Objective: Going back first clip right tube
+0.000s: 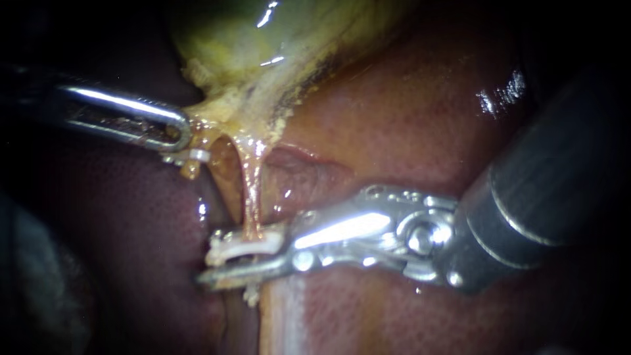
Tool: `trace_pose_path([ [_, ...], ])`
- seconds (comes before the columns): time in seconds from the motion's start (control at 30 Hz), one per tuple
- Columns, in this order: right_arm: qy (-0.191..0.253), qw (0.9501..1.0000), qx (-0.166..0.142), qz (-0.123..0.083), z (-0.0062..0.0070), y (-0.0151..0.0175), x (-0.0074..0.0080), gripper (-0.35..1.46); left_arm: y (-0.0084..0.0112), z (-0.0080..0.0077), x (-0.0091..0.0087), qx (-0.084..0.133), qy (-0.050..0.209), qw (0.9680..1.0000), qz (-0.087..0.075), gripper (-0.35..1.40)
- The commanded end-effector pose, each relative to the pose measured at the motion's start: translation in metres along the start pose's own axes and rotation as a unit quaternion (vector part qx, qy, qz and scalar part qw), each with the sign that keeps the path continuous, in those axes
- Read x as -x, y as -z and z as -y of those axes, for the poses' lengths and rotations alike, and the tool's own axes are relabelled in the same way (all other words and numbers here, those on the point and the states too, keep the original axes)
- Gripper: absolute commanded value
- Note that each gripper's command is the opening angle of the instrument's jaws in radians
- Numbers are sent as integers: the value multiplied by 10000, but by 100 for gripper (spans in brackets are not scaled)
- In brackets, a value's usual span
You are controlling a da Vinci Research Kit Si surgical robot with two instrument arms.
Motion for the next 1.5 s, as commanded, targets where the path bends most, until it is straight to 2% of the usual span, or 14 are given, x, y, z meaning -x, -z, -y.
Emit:
trace_pose_path([
  [0.03, 205, 9997, 84, 41, -3, 1, -1, 50, 0, 0, 0, 4, -1, 10000, 1, -35],
  [0.17, 618, 9979, 143, 112, -9, 9, 0, 50, 0, 0, 0, 5, -1, 10000, 1, -35],
  [0.43, 1355, 9906, 145, 78, -2, 36, 5, 50, 2, 0, 1, 9, -3, 10000, 4, -35],
  [0.8, 2031, 9788, 244, -31, 15, 119, -15, 50, 4, 1, 1, 14, -5, 10000, 8, -35],
  [0.87, 2074, 9779, 245, -23, 17, 130, -16, 50, 4, 1, 1, 14, -5, 10000, 9, -35],
  [0.97, 2191, 9753, 273, 99, 19, 144, -17, 50, 4, 1, 1, 15, -6, 10000, 9, -35],
  [1.07, 2292, 9722, 368, 310, 21, 152, -17, 50, 4, 1, 1, 15, -6, 10000, 9, -35],
  [1.3, 2451, 9681, 366, 359, 27, 173, -19, 49, 4, 2, 1, 16, -6, 10000, 10, -35],
  [1.5, 2590, 9631, 428, 601, 26, 180, -15, 48, 4, 3, 1, 16, -7, 10000, 10, -35],
])
